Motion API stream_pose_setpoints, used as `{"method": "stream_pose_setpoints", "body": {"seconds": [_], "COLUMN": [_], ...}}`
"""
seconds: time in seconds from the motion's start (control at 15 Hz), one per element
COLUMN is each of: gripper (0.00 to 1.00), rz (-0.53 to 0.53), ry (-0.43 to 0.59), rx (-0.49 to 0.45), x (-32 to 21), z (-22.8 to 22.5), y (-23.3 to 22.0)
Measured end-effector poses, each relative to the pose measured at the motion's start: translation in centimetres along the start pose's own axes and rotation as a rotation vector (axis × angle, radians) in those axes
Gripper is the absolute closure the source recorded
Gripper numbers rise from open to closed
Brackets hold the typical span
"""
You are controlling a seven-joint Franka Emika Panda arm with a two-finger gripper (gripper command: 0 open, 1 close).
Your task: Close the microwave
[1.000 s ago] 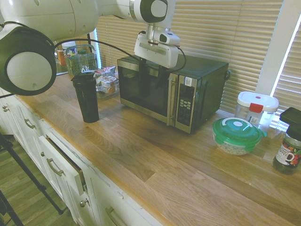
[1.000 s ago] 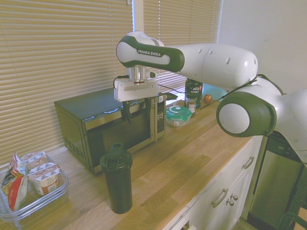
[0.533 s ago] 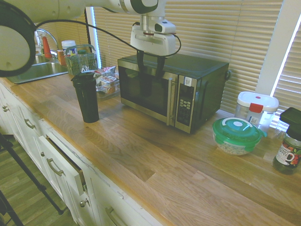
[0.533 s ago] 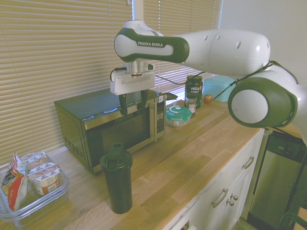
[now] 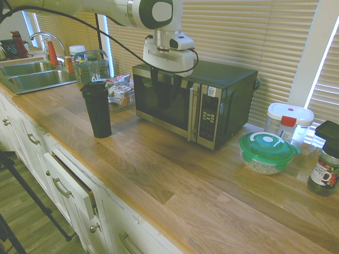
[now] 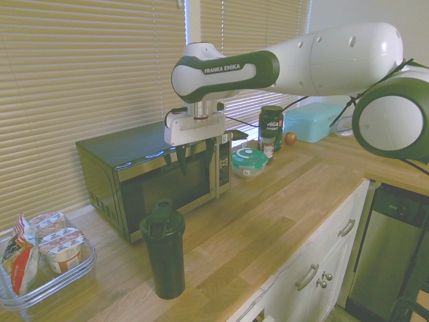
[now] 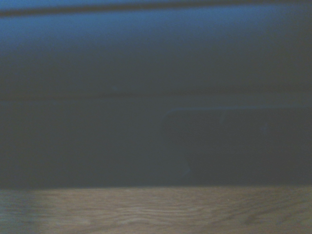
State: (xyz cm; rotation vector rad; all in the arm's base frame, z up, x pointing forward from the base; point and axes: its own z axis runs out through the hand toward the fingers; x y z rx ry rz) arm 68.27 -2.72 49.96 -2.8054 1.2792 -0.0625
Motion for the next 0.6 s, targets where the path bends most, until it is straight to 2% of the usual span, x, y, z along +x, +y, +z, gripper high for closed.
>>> {"method": "stream_pose_setpoints", "body": {"seconds": [0.6], "gripper": [0.0], "rz": [-0.028], "ry": [0.016], "rx": [0.019], "x": [-5.0], "z": [2.9], "y": [7.3]}}
